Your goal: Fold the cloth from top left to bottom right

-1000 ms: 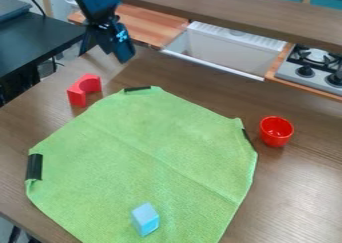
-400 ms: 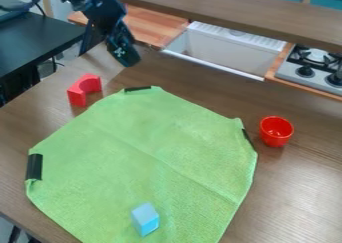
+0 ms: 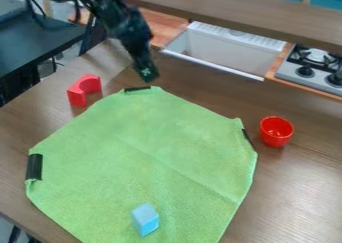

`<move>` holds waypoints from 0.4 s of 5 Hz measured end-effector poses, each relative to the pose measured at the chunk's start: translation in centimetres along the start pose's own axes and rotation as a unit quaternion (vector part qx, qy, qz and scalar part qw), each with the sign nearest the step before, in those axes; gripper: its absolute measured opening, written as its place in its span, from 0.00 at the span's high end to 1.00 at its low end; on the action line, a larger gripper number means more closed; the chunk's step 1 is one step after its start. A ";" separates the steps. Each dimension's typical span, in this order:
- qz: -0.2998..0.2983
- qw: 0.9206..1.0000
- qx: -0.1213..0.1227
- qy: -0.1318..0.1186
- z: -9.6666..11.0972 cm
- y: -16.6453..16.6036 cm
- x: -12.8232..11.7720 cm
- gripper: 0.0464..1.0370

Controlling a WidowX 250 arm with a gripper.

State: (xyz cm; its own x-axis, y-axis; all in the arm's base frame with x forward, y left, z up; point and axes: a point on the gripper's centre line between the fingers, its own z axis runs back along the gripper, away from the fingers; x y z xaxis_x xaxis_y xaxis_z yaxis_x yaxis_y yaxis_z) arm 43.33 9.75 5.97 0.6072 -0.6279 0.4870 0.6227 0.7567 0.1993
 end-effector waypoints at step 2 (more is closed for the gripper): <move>0.001 0.999 0.015 0.030 -2.9 1.4 0.4 0.04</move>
State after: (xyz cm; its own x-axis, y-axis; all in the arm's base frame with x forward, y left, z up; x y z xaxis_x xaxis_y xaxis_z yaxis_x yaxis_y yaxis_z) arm 45.90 10.04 4.03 0.6372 -0.6358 0.4356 0.6072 0.7622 0.2244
